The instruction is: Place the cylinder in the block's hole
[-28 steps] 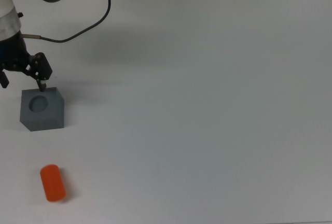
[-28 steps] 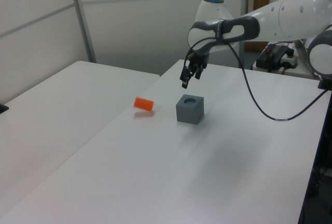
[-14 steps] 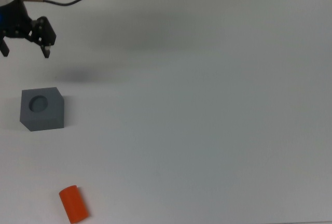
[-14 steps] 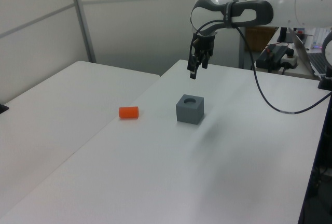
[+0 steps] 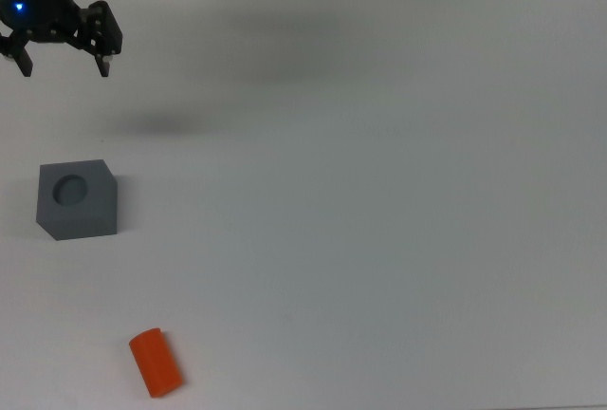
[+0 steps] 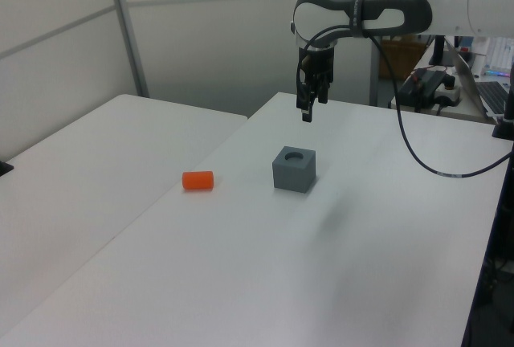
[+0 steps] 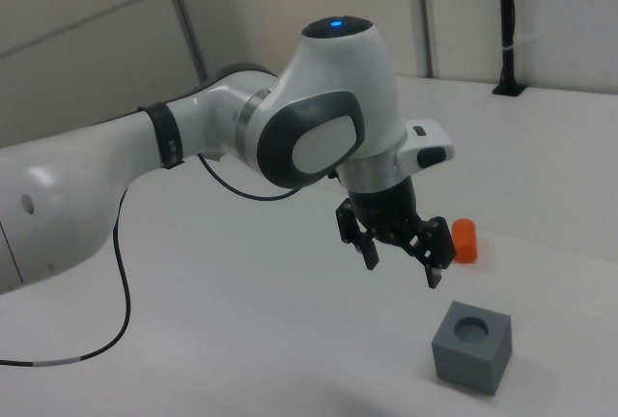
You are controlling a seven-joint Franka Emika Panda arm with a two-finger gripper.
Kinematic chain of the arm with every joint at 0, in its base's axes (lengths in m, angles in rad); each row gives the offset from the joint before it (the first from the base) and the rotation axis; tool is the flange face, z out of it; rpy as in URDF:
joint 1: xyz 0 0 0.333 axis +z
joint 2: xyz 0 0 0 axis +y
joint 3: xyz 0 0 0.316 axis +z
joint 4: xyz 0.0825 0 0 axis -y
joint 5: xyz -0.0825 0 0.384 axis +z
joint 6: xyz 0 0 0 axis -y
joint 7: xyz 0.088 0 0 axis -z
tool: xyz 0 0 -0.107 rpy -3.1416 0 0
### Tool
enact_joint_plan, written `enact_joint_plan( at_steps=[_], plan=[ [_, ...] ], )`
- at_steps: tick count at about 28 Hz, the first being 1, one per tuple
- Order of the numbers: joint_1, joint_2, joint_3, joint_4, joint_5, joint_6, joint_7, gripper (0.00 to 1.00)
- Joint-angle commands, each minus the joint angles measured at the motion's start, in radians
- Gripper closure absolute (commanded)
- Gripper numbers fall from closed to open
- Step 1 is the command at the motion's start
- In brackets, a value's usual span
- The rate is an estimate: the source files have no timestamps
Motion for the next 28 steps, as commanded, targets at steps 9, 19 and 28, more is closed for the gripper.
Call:
enact_joint_plan(
  at_steps=[9,19,28],
  plan=[
    [0.028,0.002,0.001,0.008,-0.018,-0.032,-0.007,0.00],
    [0.034,0.008,0.001,0.008,-0.018,-0.032,-0.010,0.00],
    [0.042,0.012,0.002,0.008,-0.019,-0.032,-0.004,0.00]
  ],
)
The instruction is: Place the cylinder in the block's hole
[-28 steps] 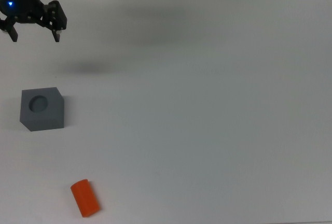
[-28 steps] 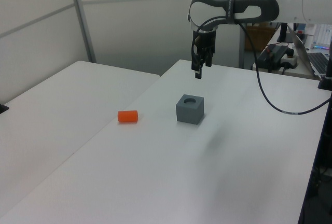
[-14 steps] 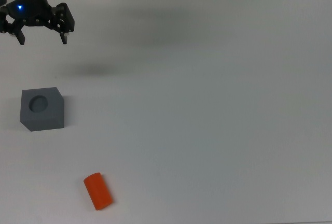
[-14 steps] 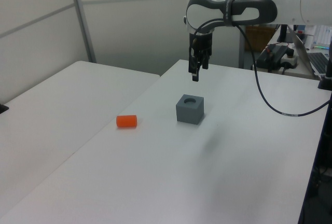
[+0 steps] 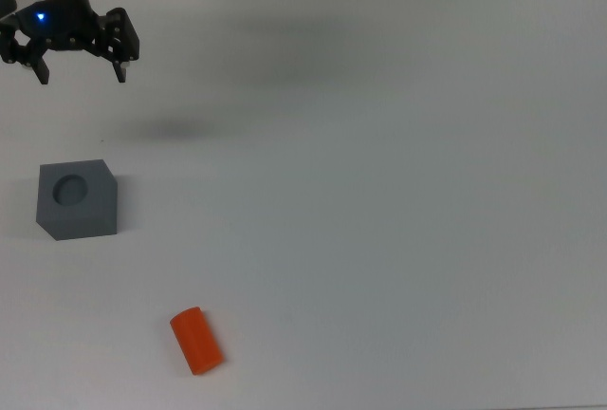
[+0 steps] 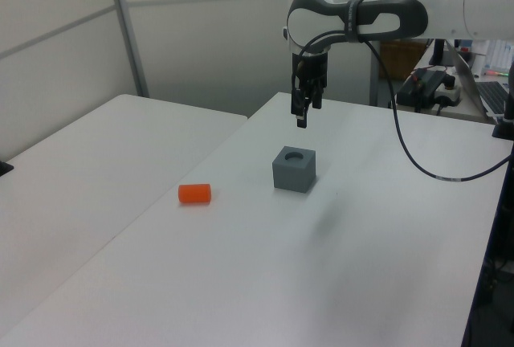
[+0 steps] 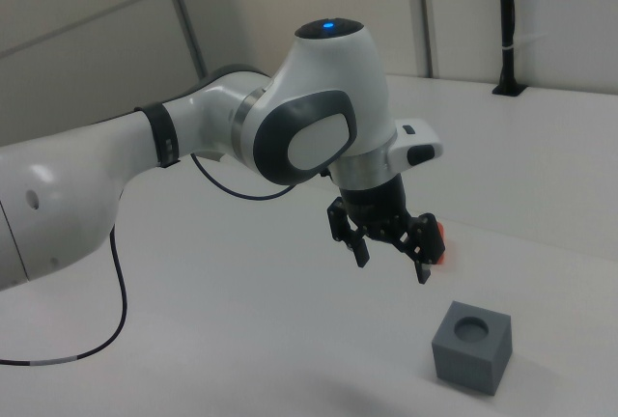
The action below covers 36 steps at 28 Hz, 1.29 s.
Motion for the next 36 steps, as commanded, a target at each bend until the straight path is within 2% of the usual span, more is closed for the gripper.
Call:
enact_joint_plan(
  at_steps=[1,25,36],
  plan=[
    [0.014,0.006,0.000,0.010,-0.019,-0.031,-0.003,0.00],
    [0.014,0.004,-0.002,0.010,-0.022,-0.031,-0.010,0.00],
    [0.003,0.013,-0.011,0.011,-0.039,-0.026,-0.014,0.00]
  ],
)
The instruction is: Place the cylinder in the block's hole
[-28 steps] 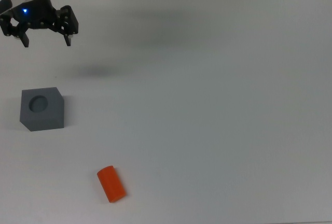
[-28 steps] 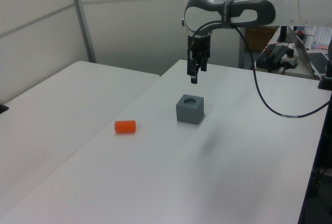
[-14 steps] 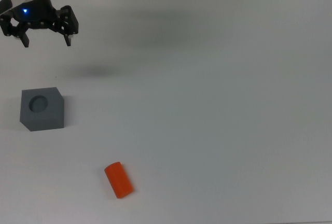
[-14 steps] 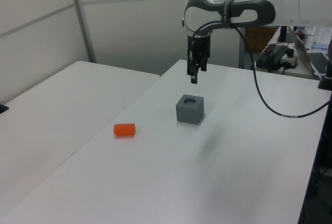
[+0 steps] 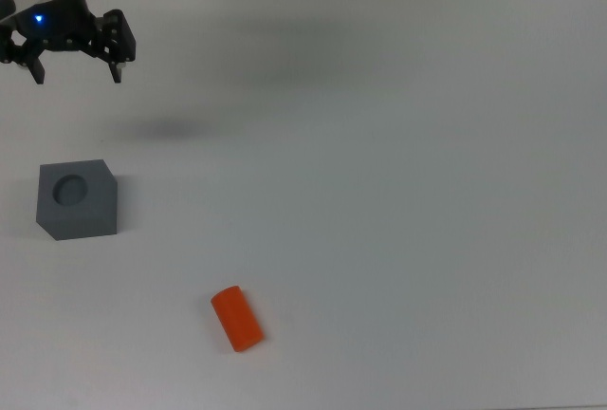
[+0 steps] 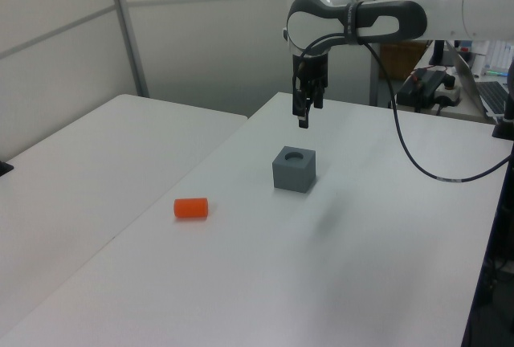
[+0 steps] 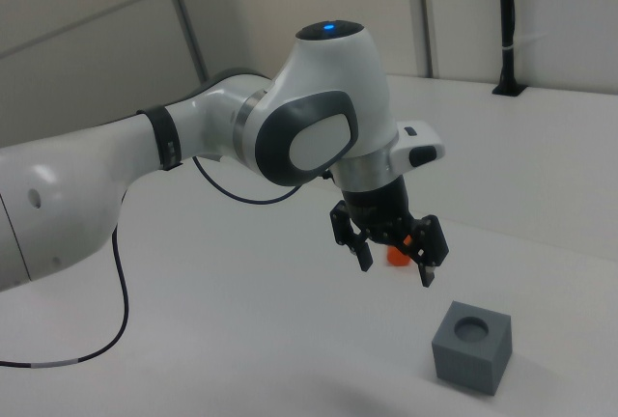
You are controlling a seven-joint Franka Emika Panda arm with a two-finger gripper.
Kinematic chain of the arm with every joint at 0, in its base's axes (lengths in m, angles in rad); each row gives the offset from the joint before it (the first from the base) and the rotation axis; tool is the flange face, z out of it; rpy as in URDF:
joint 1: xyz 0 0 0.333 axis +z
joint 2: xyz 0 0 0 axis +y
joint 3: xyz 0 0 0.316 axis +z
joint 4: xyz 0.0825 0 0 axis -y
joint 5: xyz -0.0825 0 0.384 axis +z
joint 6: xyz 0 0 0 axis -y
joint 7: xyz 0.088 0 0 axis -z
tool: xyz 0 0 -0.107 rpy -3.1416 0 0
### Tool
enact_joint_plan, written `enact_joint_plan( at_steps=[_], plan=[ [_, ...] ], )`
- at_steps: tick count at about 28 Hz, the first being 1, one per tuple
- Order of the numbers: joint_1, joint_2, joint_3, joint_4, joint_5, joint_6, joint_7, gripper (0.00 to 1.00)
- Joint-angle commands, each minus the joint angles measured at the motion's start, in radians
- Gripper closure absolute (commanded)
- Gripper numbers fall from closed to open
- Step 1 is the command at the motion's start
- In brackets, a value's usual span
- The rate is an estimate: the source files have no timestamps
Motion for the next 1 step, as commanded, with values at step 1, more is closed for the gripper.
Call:
enact_joint_plan(
  at_steps=[1],
  plan=[
    [0.002,0.011,-0.007,0.011,-0.016,-0.026,-0.013,0.00]
  ],
)
